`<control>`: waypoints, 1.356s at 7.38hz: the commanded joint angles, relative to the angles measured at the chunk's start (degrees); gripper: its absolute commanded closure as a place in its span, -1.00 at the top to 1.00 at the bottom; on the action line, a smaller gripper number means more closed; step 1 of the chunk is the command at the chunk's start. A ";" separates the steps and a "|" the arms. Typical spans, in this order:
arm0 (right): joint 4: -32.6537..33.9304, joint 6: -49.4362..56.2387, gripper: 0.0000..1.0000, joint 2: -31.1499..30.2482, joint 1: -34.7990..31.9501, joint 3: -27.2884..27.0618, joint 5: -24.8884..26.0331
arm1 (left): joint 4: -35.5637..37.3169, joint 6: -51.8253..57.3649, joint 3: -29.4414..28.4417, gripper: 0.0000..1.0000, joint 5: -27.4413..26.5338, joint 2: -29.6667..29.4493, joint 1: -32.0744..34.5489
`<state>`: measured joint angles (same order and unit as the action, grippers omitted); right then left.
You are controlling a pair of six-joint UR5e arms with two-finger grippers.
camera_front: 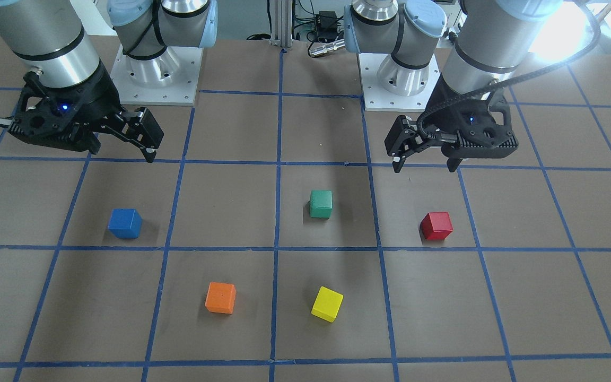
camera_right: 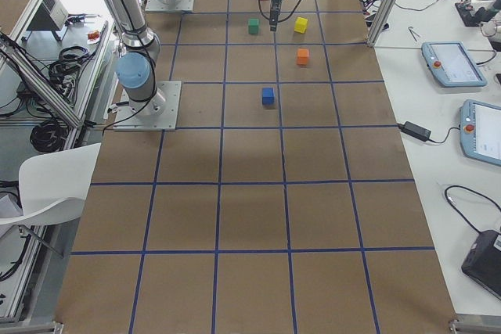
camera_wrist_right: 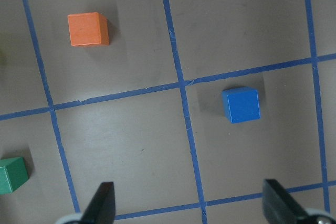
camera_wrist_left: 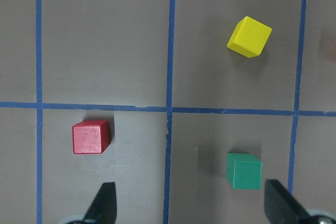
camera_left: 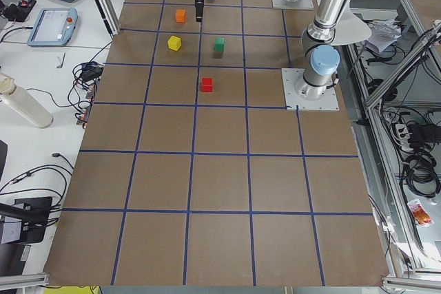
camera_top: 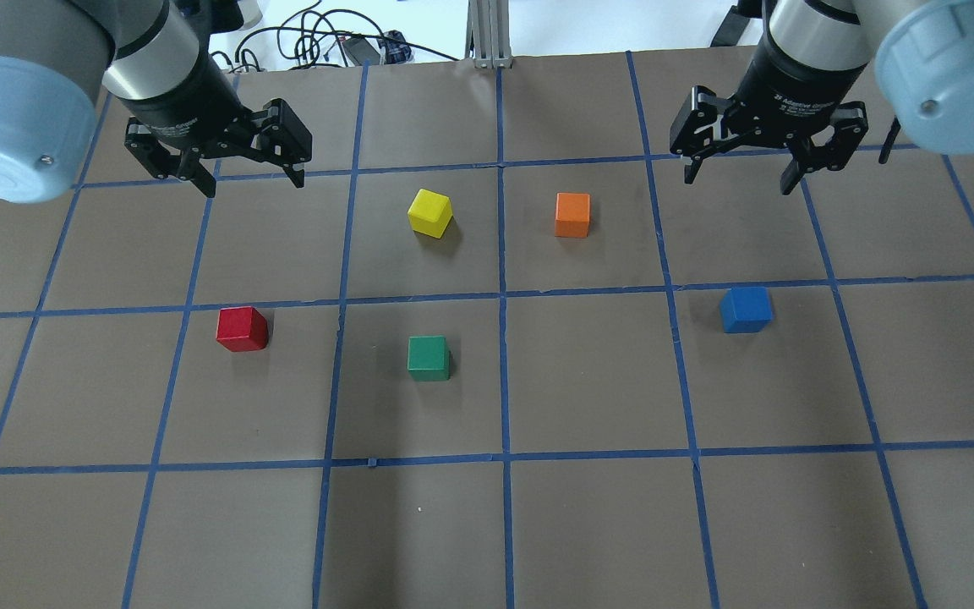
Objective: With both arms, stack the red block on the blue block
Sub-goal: 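Lower the left gripper over the red cube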
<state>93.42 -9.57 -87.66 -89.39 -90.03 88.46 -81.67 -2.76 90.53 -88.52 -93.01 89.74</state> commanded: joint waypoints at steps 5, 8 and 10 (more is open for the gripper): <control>0.09 -0.01 1.00 0.03 0.00 -0.32 -0.04 | 0.99 4.15 1.92 1.00 -0.25 -0.06 -4.02; 0.09 -0.18 1.00 0.38 0.00 -0.32 -0.04 | 5.25 12.42 7.96 1.00 -0.25 -1.37 -13.96; 0.09 -0.27 1.00 0.47 0.00 -0.32 -0.13 | 17.97 13.91 17.96 1.00 -0.34 -3.31 -14.15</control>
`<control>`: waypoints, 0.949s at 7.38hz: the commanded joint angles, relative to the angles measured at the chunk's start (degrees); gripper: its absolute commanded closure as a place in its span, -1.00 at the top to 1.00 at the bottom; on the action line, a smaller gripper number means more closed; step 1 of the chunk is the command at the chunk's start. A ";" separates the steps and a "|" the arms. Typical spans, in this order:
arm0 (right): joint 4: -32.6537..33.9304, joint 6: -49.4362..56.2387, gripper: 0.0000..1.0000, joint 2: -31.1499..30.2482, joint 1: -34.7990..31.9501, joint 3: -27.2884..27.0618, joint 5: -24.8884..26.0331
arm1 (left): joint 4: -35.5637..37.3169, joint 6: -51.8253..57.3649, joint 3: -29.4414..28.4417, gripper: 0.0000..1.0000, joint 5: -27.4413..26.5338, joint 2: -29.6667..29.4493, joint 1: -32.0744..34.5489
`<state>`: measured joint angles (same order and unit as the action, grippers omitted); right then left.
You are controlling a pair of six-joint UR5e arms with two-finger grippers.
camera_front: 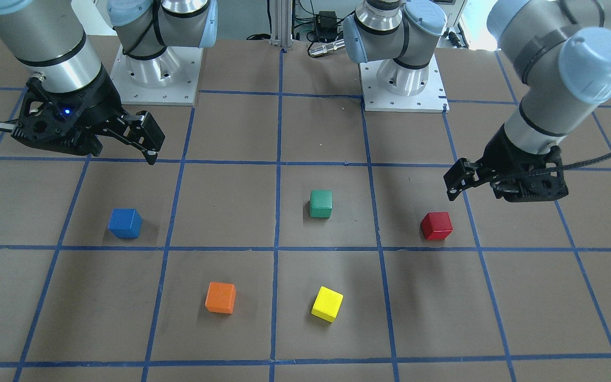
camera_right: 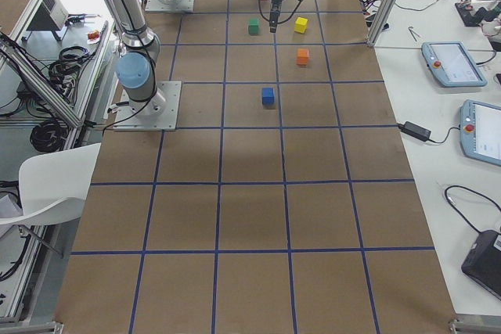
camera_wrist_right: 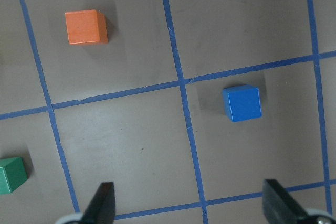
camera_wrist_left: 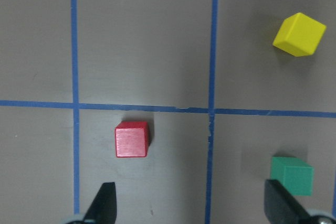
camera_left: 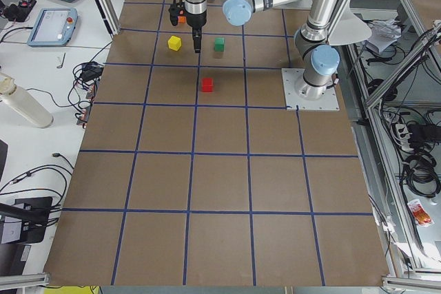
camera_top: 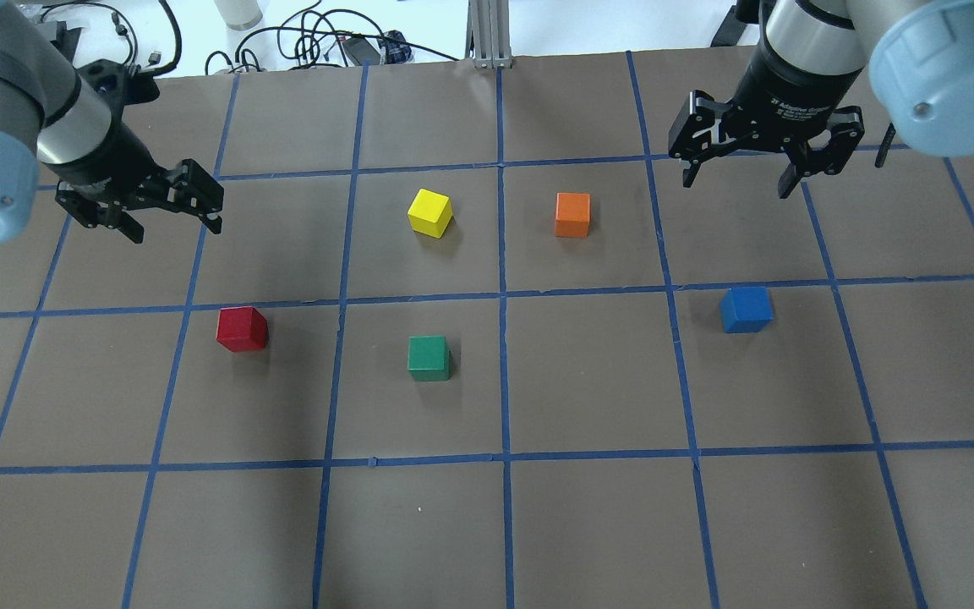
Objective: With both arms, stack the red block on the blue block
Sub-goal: 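Lower the left gripper over the red cube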
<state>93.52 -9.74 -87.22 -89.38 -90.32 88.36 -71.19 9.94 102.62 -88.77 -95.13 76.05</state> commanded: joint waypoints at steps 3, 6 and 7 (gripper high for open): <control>0.00 -0.10 1.00 0.04 0.00 -0.21 0.06 | 18.78 1.93 13.90 0.96 -3.16 -5.84 -0.90; 0.00 -0.19 1.00 0.04 0.00 -0.21 0.06 | 22.76 1.67 16.55 0.88 -3.25 -9.89 -0.90; 0.00 -0.28 1.00 0.04 0.00 -0.21 0.06 | 22.84 1.66 16.90 0.44 -3.25 -10.07 -0.90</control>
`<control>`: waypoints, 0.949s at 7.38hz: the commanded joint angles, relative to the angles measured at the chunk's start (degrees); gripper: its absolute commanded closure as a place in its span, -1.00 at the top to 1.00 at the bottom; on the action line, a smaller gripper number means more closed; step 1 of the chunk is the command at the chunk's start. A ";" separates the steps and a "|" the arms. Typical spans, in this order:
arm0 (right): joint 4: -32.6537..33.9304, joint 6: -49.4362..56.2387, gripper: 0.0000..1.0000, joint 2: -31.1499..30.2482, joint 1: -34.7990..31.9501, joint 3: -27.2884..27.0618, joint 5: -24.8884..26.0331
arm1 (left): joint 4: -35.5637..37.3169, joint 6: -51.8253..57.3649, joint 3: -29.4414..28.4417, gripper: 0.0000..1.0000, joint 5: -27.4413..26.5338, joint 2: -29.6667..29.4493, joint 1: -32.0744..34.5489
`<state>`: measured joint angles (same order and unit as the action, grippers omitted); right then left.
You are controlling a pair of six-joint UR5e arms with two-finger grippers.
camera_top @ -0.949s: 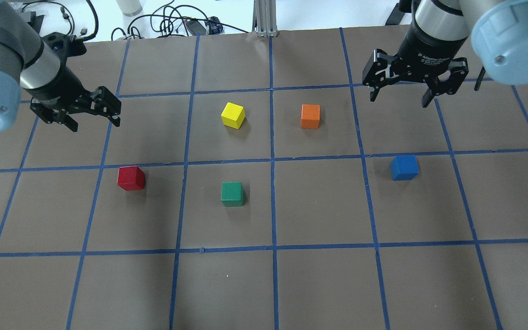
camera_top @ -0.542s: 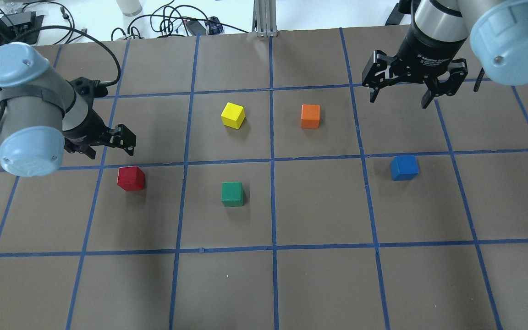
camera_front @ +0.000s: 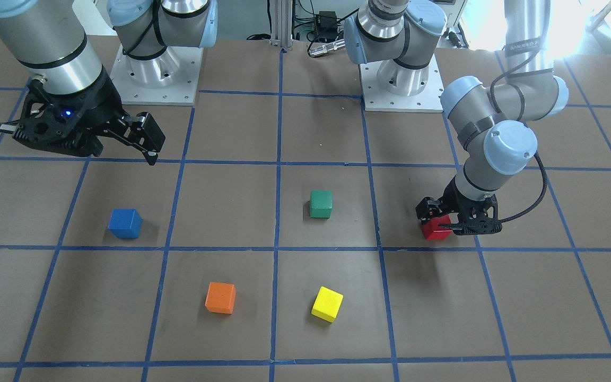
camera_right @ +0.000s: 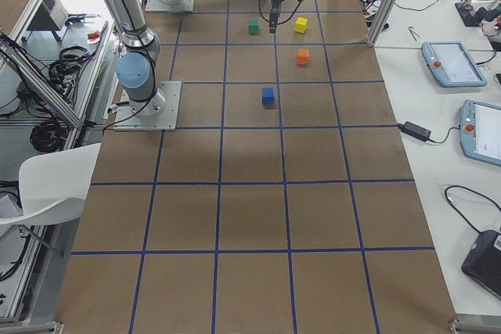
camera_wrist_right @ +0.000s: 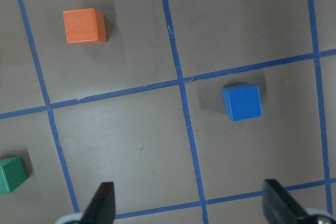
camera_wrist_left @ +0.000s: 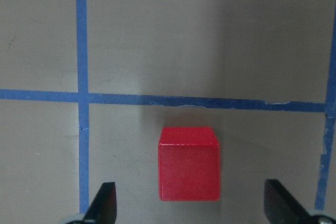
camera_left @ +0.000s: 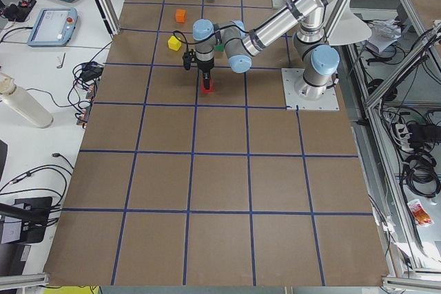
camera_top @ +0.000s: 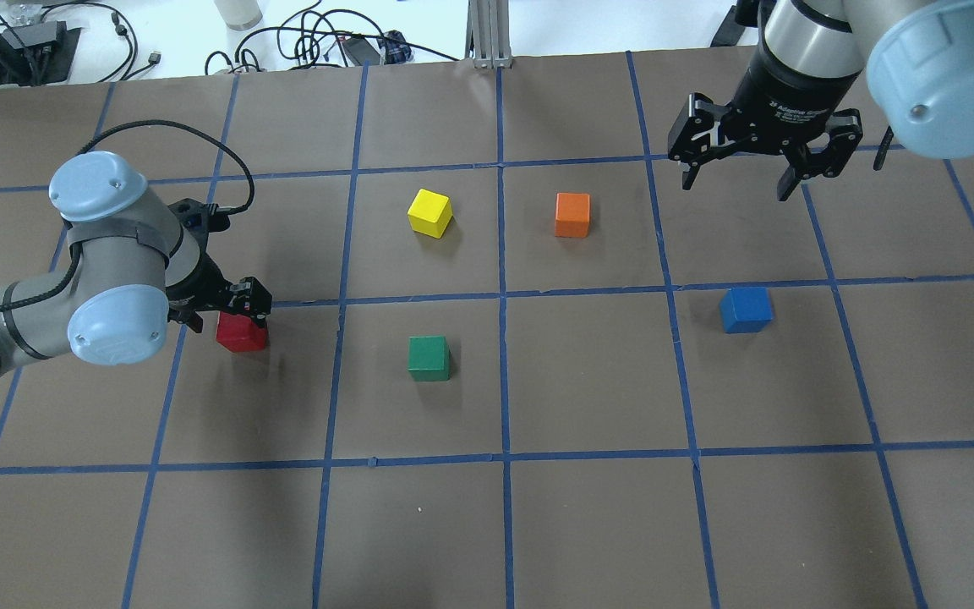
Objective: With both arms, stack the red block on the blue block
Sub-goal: 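Close the left gripper on the red cube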
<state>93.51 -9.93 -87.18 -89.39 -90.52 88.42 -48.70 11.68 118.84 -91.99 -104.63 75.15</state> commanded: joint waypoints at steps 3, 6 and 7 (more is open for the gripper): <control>0.09 0.00 1.00 -0.01 0.00 -0.01 0.18 | 0.62 0.18 -0.36 -1.00 -2.21 1.34 1.04; 0.26 0.61 1.00 0.08 0.00 0.16 0.70 | -2.44 -1.04 -5.09 -1.00 0.56 2.51 10.41; 0.09 0.62 1.00 0.08 0.17 0.34 0.70 | -4.37 -5.57 -7.81 -1.00 2.59 2.85 15.15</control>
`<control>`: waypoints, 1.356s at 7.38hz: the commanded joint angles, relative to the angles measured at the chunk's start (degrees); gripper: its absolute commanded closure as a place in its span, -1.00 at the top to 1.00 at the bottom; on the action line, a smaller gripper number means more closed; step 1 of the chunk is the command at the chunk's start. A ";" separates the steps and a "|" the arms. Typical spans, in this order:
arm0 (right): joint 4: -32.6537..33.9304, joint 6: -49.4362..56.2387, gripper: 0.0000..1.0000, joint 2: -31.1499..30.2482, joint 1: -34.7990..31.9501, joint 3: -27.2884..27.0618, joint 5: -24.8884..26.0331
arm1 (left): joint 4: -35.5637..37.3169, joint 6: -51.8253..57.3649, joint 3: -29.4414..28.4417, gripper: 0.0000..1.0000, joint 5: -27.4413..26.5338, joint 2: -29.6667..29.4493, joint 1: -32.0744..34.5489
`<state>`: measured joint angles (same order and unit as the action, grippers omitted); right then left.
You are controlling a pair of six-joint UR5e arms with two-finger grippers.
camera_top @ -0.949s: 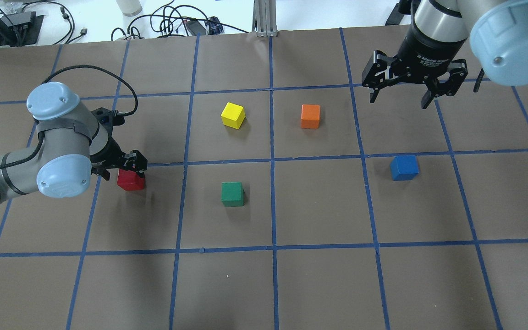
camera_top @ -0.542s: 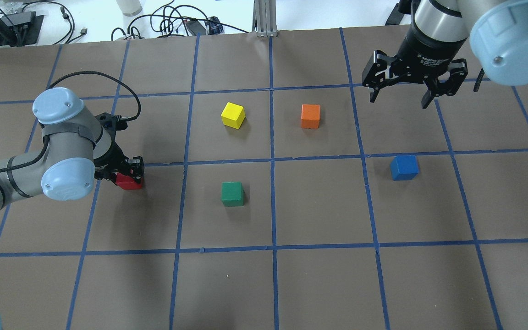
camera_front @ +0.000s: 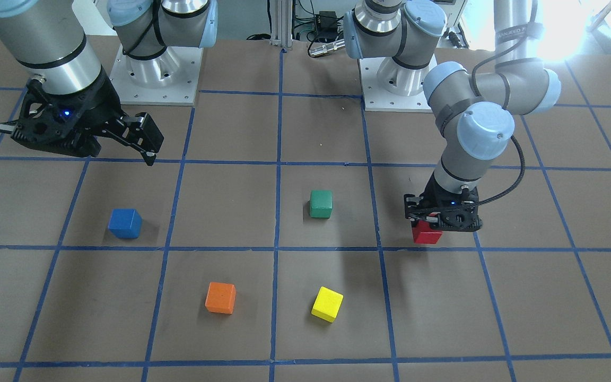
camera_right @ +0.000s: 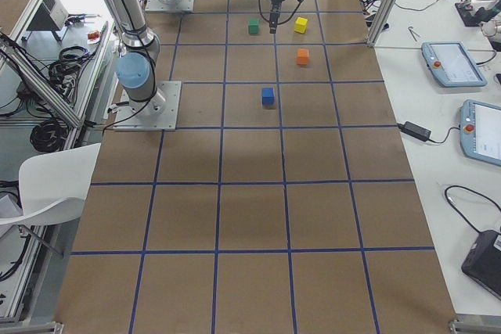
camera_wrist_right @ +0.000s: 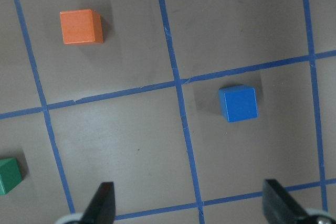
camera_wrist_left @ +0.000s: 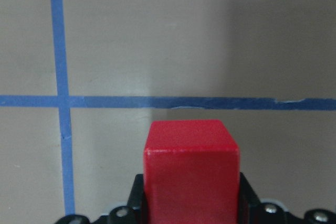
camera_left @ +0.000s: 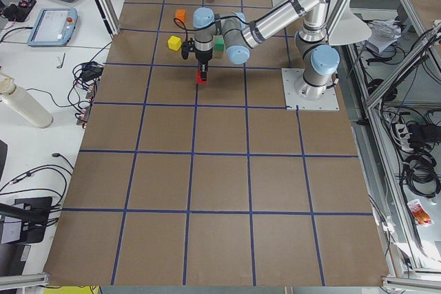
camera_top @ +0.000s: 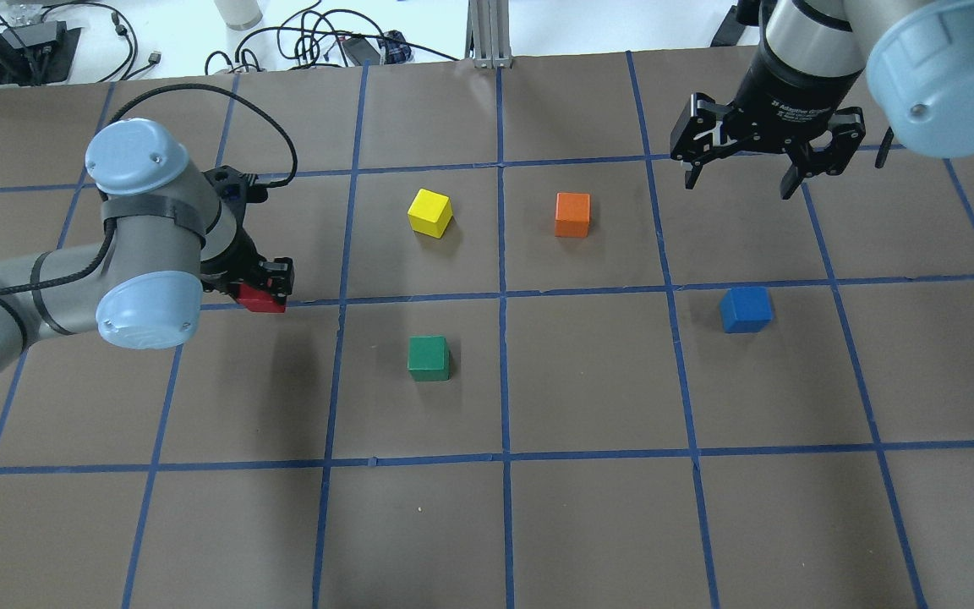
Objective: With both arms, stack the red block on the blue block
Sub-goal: 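Carry the red cube with the left gripper toward the table center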
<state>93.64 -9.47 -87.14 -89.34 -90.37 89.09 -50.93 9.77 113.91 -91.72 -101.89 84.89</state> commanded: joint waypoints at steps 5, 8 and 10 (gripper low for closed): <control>-0.13 -0.11 1.00 -0.05 0.13 -0.16 -0.06 | -2.95 -23.74 -10.72 -1.00 10.32 -6.91 19.68; -0.22 0.07 1.00 -0.05 0.13 -0.25 0.21 | -2.51 -27.08 -14.14 -1.00 7.72 -11.30 24.51; -0.22 0.07 1.00 -0.05 0.13 -0.25 0.30 | -2.42 -27.26 -17.21 -1.00 6.56 -14.81 27.85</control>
<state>93.44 -9.42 -87.19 -89.21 -90.61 89.35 -53.37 -17.21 98.81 -84.39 -114.65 110.47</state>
